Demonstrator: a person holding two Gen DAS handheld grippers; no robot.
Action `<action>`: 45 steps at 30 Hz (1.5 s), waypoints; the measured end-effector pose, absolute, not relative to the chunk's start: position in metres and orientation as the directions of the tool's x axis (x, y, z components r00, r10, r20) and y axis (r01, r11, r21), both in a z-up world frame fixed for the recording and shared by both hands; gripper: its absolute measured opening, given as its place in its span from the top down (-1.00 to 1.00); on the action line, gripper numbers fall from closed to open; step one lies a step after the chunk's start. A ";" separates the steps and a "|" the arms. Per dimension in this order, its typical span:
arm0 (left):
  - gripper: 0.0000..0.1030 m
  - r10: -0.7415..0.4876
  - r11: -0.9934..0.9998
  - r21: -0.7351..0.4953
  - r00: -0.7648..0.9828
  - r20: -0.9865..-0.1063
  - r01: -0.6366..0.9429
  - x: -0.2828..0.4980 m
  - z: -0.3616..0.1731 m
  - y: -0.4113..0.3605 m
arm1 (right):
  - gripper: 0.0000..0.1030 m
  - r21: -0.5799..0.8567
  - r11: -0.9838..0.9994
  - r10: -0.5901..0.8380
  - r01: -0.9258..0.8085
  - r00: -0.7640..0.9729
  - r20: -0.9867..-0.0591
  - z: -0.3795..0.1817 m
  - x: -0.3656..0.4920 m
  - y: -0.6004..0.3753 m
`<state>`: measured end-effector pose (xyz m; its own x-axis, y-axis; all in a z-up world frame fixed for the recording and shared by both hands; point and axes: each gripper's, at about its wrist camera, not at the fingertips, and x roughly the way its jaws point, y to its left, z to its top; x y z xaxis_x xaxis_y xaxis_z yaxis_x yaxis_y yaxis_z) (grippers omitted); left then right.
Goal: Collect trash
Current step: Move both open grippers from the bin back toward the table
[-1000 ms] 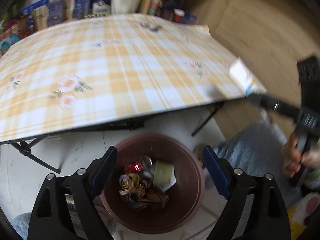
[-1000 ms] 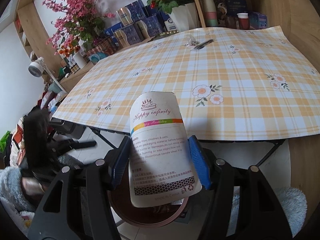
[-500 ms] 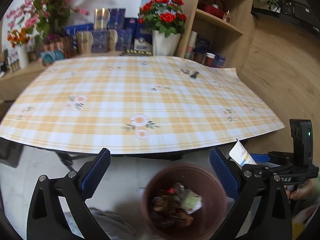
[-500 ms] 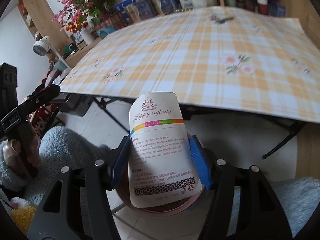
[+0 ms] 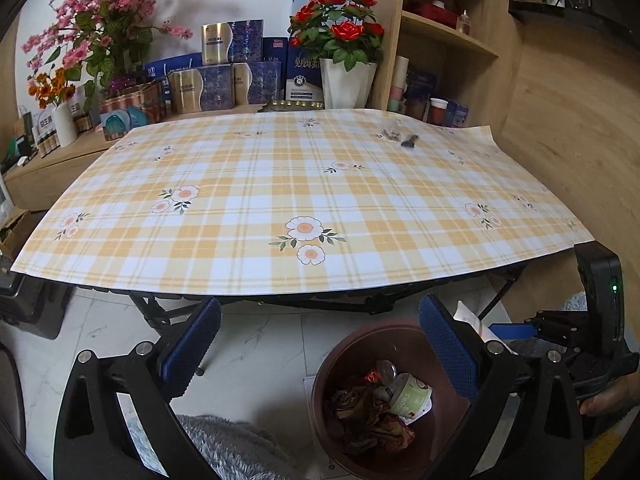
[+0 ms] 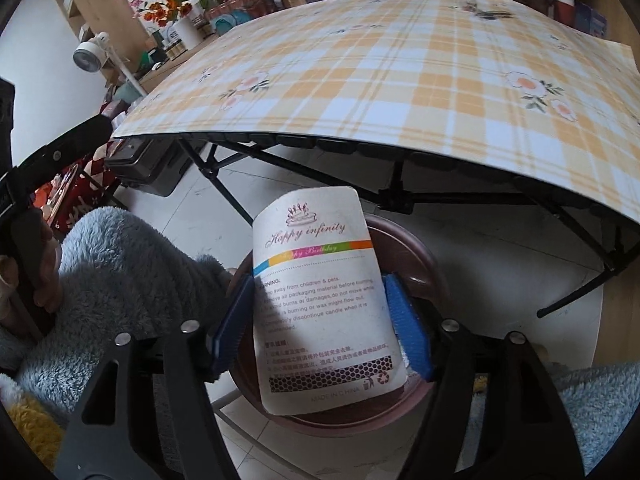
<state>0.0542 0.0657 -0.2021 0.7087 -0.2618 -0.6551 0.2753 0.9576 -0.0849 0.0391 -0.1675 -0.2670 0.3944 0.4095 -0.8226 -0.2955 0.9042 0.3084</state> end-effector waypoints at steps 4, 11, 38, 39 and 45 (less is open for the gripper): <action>-0.88 -0.272 0.957 -0.108 0.702 -0.658 0.270 0.057 -0.204 0.068 | -0.70 0.308 0.901 0.414 -0.305 0.397 -0.819 -0.267 0.039 -0.165; -0.88 -0.271 0.958 -0.115 0.694 -0.667 0.263 0.059 -0.206 0.069 | -0.88 0.277 0.923 0.373 -0.267 0.445 -0.814 -0.259 0.041 -0.172; -0.88 -0.271 0.948 -0.076 0.659 -0.702 0.309 0.067 -0.215 0.049 | -0.89 0.168 0.983 0.175 -0.074 0.655 -0.735 -0.228 0.054 -0.234; -0.88 -0.270 0.949 -0.078 0.659 -0.702 0.306 0.068 -0.215 0.050 | -0.89 0.176 0.982 0.174 -0.064 0.657 -0.734 -0.228 0.056 -0.238; -0.88 -0.297 0.947 -0.125 0.665 -0.686 0.294 0.081 -0.209 0.054 | -0.89 0.174 0.984 0.143 -0.021 0.671 -0.728 -0.216 0.071 -0.264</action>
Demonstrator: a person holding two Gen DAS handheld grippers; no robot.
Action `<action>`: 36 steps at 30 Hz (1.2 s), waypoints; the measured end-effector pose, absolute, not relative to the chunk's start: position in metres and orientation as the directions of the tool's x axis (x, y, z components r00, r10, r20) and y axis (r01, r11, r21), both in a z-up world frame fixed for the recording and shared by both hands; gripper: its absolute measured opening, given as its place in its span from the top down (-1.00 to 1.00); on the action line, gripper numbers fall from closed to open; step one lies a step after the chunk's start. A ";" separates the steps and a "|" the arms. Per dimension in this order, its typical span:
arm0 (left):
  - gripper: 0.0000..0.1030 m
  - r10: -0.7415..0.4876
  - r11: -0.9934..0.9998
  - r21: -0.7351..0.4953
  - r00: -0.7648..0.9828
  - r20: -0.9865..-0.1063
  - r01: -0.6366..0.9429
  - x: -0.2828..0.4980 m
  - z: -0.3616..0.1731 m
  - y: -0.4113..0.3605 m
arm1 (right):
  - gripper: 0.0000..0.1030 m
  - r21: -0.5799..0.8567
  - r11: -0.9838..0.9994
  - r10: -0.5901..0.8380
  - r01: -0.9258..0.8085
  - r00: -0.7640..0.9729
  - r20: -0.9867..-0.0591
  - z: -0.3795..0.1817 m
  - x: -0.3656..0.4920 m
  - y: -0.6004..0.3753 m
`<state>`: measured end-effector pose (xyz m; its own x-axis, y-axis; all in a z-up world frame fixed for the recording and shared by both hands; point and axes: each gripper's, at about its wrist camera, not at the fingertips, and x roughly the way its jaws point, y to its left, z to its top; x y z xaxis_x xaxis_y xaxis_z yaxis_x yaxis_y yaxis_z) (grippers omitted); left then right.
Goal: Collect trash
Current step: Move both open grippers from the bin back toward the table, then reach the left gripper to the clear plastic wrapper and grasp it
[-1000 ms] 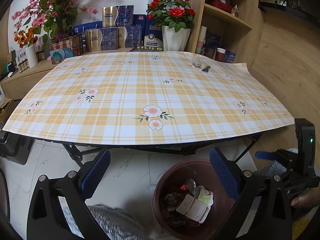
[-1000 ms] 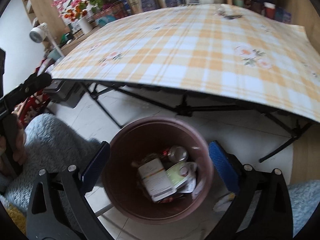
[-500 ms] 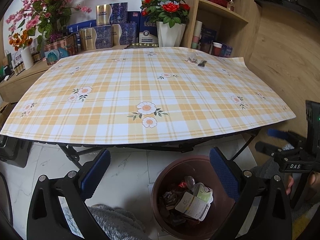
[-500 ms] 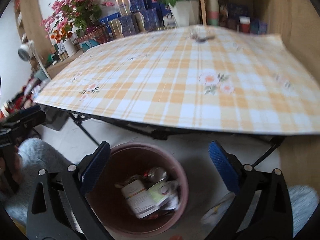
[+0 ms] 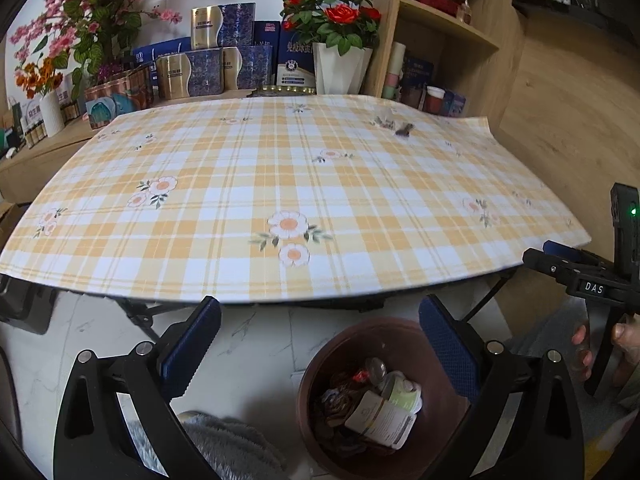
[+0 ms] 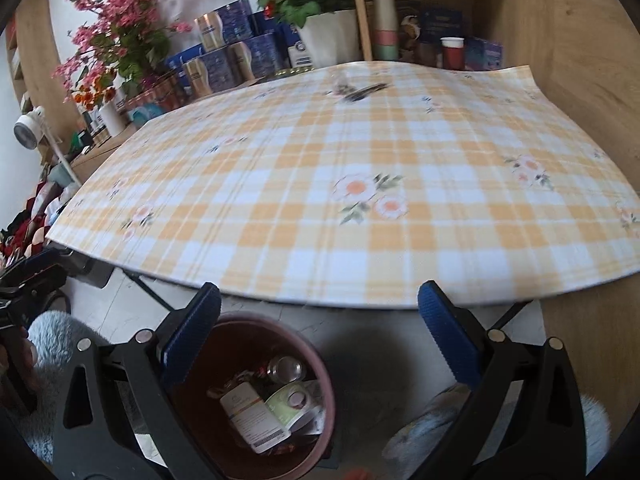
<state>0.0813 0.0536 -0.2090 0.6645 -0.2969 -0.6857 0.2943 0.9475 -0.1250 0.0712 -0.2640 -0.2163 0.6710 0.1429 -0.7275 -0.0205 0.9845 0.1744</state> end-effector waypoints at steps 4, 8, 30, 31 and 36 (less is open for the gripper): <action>-0.88 -0.319 0.929 -0.085 0.660 -0.680 0.361 0.112 -0.194 0.031 | -0.89 0.154 0.988 0.123 -0.011 0.657 -0.744 -0.207 0.097 -0.285; -0.81 -0.400 0.896 -0.141 0.626 -0.669 0.422 0.164 -0.177 -0.001 | -0.89 0.165 0.986 0.113 0.018 0.656 -0.746 -0.200 0.128 -0.310; -0.14 -0.416 0.894 -0.249 0.484 -0.770 0.372 0.508 -0.230 -0.219 | -0.88 0.269 0.949 0.101 0.162 0.653 -0.751 -0.209 0.265 -0.424; -0.14 -0.408 0.898 -0.247 0.482 -0.775 0.364 0.514 -0.233 -0.220 | -0.88 0.268 0.950 0.103 0.161 0.650 -0.753 -0.210 0.266 -0.424; 0.51 -0.420 0.883 -0.240 0.451 -0.787 0.404 0.522 -0.241 -0.213 | -0.88 0.288 0.945 0.132 0.157 0.623 -0.771 -0.216 0.283 -0.424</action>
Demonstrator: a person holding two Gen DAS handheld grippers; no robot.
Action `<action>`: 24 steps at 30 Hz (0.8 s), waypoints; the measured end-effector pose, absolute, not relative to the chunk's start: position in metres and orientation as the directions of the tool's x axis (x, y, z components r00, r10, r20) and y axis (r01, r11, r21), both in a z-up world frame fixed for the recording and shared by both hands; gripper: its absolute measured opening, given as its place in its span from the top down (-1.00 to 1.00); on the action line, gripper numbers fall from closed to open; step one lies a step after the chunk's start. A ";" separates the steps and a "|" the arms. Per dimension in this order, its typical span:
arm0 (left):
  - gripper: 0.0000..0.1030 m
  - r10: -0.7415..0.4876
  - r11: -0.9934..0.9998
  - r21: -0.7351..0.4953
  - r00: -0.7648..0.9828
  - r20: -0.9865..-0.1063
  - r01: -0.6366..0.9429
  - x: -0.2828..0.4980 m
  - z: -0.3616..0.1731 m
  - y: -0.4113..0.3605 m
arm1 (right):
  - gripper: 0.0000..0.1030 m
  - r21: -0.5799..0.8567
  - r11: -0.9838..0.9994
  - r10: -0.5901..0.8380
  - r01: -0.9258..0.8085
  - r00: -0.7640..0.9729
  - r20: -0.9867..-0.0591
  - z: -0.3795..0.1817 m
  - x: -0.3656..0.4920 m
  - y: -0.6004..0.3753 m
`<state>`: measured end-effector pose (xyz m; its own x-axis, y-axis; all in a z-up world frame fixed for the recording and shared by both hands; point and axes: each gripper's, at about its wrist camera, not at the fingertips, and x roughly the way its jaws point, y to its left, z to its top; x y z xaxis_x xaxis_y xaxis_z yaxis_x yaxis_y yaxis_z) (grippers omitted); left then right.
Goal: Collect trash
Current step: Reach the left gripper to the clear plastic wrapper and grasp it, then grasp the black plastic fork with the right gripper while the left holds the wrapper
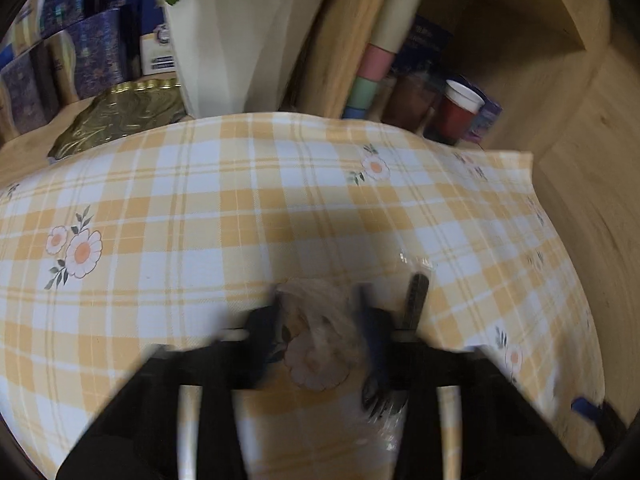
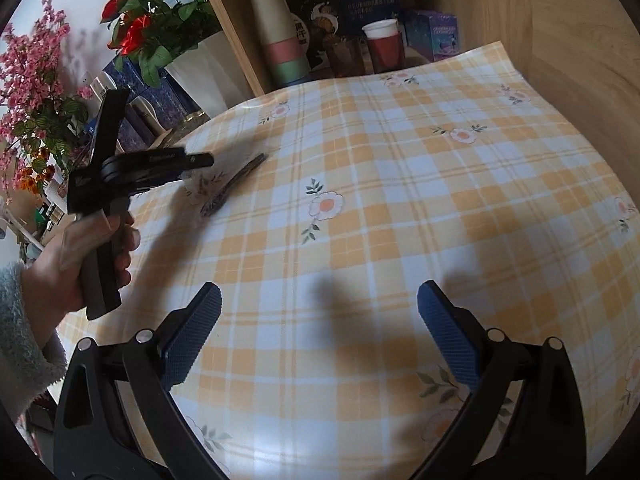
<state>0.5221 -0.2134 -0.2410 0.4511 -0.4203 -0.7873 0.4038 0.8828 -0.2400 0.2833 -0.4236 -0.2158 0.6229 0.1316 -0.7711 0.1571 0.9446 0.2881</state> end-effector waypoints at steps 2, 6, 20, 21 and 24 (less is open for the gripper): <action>0.65 -0.430 0.876 -0.227 0.475 -0.768 0.425 0.513 -0.236 -0.200 | -0.88 0.294 0.945 0.148 0.141 0.619 -0.771 -0.215 0.293 -0.418; 0.73 -0.478 0.863 -0.281 0.495 -0.726 0.421 0.490 -0.219 -0.156 | -0.88 0.279 0.956 0.164 0.090 0.626 -0.762 -0.212 0.323 -0.396; 0.73 -0.389 0.920 -0.257 0.631 -0.672 0.295 0.366 -0.163 0.050 | -0.52 0.199 0.964 0.069 0.176 0.559 -0.827 -0.248 0.457 -0.321; 0.73 -0.376 0.926 -0.257 0.637 -0.673 0.275 0.360 -0.163 0.062 | -0.49 0.166 0.971 0.042 0.175 0.557 -0.830 -0.248 0.462 -0.316; 0.73 -0.359 0.933 -0.275 0.647 -0.673 0.232 0.344 -0.164 0.085 | -0.28 0.000 0.989 -0.081 0.148 0.538 -0.839 -0.254 0.469 -0.296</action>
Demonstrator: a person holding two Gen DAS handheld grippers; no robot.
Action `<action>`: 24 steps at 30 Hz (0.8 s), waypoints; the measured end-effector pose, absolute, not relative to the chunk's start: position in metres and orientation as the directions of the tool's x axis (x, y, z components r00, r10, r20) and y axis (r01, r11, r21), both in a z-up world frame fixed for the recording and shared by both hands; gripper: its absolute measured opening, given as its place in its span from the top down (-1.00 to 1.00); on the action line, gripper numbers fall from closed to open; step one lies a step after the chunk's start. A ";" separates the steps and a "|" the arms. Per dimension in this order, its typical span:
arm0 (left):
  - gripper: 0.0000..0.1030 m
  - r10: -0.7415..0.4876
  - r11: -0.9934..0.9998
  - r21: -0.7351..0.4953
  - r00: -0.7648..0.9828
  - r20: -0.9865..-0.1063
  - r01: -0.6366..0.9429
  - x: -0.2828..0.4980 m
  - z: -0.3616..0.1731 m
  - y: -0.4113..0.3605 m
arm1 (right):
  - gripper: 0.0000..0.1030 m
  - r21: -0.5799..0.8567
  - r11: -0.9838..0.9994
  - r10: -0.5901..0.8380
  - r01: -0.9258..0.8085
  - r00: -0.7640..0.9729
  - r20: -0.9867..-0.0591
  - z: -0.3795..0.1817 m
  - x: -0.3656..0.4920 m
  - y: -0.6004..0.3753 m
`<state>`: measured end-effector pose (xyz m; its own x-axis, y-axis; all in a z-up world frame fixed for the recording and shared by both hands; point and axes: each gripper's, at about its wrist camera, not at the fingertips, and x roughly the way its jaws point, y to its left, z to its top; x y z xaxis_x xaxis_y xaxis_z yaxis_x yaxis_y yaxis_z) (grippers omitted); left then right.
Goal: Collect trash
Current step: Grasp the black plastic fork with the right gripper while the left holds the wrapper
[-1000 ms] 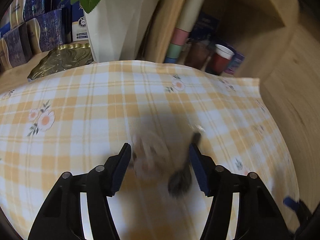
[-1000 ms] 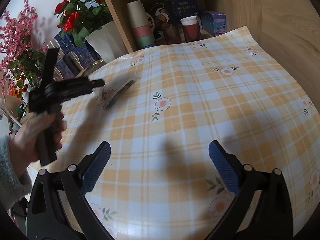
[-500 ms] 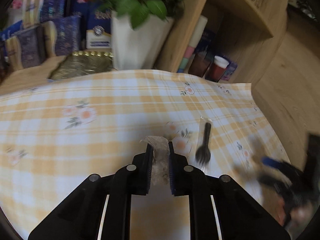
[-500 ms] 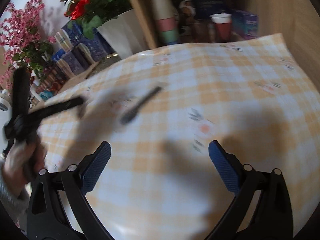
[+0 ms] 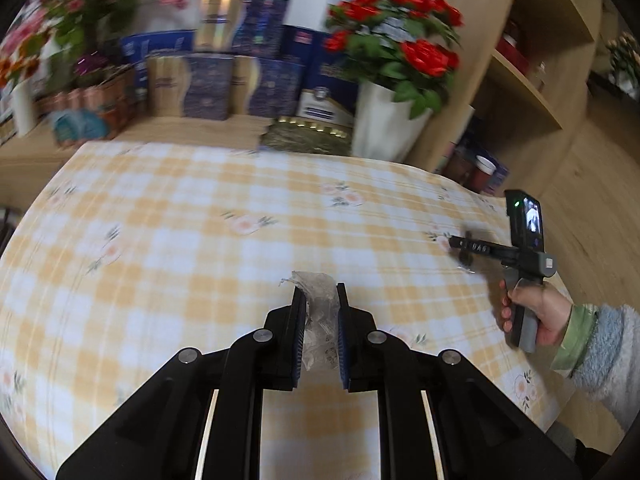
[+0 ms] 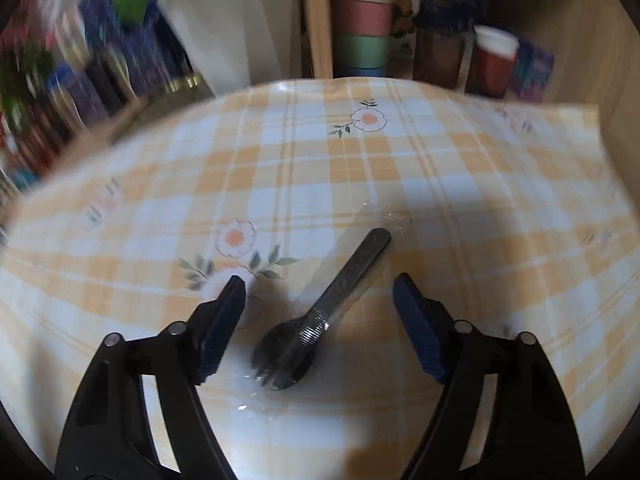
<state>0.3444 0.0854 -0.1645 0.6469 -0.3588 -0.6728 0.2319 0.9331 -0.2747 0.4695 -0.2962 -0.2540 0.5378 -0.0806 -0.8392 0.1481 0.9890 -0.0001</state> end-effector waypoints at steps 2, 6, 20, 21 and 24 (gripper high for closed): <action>0.73 -0.366 0.928 -0.309 0.652 -0.664 0.206 0.332 -0.166 0.100 | 0.36 0.011 0.996 -0.041 0.090 0.550 -0.834 -0.251 0.465 -0.289; 0.73 -0.386 0.917 -0.348 0.664 -0.640 0.197 0.310 -0.167 0.106 | 0.73 -0.010 1.000 -0.021 0.023 0.550 -0.835 -0.244 0.444 -0.273; 0.73 -0.489 0.870 -0.384 0.634 -0.598 0.309 0.204 -0.144 0.064 | 0.74 0.265 0.957 0.273 -0.116 0.665 -0.695 -0.168 0.270 -0.251; 0.73 -0.491 0.870 -0.376 0.633 -0.599 0.320 0.195 -0.141 0.060 | 0.74 0.284 0.952 0.287 -0.117 0.665 -0.689 -0.164 0.257 -0.251; 0.73 -0.499 0.866 -0.368 0.627 -0.598 0.337 0.174 -0.134 0.054 | 0.74 0.312 0.943 0.306 -0.116 0.669 -0.677 -0.156 0.225 -0.249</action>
<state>0.1739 0.0536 -0.1343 0.6271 -0.4986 -0.5985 0.3374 0.8663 -0.3682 0.2246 -0.2488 -0.1564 0.6692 0.3064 -0.6769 -0.1163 0.9430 0.3119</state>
